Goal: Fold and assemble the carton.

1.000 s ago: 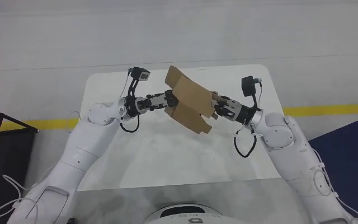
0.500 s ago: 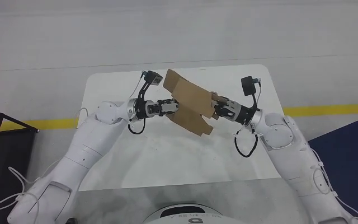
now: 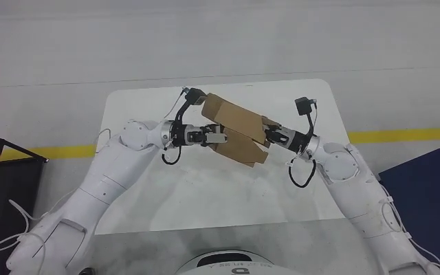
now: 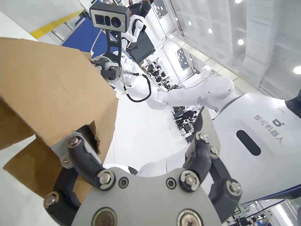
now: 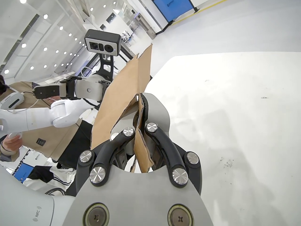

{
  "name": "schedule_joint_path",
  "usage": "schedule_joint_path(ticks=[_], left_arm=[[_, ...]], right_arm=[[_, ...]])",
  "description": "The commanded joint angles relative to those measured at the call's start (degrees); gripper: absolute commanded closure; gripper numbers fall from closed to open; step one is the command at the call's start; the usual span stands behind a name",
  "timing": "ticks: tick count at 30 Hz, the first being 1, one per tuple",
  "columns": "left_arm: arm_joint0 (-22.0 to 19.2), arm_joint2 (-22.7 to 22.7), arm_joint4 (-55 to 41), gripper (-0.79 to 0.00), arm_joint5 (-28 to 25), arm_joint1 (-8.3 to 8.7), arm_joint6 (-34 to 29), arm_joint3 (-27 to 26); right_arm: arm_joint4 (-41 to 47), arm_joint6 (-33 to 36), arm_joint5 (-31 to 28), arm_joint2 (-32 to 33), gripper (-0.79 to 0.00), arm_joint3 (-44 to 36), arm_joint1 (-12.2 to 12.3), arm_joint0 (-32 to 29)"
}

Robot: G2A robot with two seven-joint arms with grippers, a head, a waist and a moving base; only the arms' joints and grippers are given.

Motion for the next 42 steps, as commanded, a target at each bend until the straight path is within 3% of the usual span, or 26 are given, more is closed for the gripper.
schedule_joint_path(ticks=[1,9,13,15,18,19,22,25,30,35,36,37,39,41,42], left_arm=[[-0.3,0.7,-0.1,-0.397,-0.6,-0.05,0.6,0.2],[-1.6,3.4,1.8,-0.157,-1.9,-0.19,1.9,2.0],[-2.3,4.5,3.2,0.0,-2.9,-0.37,3.0,3.3],[-2.7,4.8,3.1,0.0,-3.5,-0.52,3.5,3.9],[-2.8,4.8,-0.8,0.0,-4.0,-0.83,4.0,4.0],[-2.8,4.7,-2.4,0.0,-3.8,-0.9,3.8,4.0],[-3.2,4.3,-5.6,0.0,-3.1,-1.04,3.2,4.3],[-3.8,4.0,-6.8,0.0,-2.6,-1.26,2.7,6.0],[-4.0,3.8,-12.0,0.0,-2.2,-2.24,2.3,8.9],[-3.4,2.8,-23.6,0.0,0.9,-3.31,-0.6,11.0],[-3.3,2.4,-26.4,0.0,2.5,-3.61,-1.0,12.4],[-3.6,2.3,-26.9,0.0,3.8,-3.83,-0.7,13.8],[-4.9,3.0,-23.6,0.0,5.6,-4.25,0.3,15.7],[-4.9,3.0,-23.6,0.0,5.6,-4.25,0.3,15.7],[-4.9,3.0,-23.6,0.0,5.6,-4.25,0.3,15.7]], right_arm=[[0.8,0.3,0.3,0.0,0.0,-0.3,0.0,-0.3],[2.5,1.4,1.0,-0.3,0.0,-0.5,0.0,-0.7],[2.4,1.6,1.7,-0.3,0.0,-0.8,0.0,-0.9],[2.2,1.6,1.8,-0.2,0.0,-1.1,0.0,-1.2],[1.8,2.0,1.5,-0.3,-0.357,-1.7,0.0,-1.7],[1.7,2.2,1.0,-0.3,-0.437,-1.9,0.0,-1.8],[1.4,2.2,-0.3,-0.3,-0.456,-2.5,0.1,-2.3],[1.0,1.8,-1.9,0.1,-0.6,-3.5,0.2,-2.9],[0.7,-1.3,-4.3,2.2,-0.659,-5.3,0.3,-4.8],[0.7,-5.4,-6.4,4.9,-0.68,-5.9,0.5,-7.0],[1.1,-6.8,-7.2,5.7,-0.671,-6.0,0.5,-7.8],[1.5,-7.6,-7.8,6.3,-0.557,-6.1,0.5,-8.4],[2.6,-9.2,-9.5,7.6,-0.505,-6.3,0.6,-9.7],[4.1,-10.7,-11.2,8.9,-0.548,-6.7,0.7,-11.1],[4.8,-11.2,-12.1,9.7,-0.653,-6.7,0.7,-11.8]])
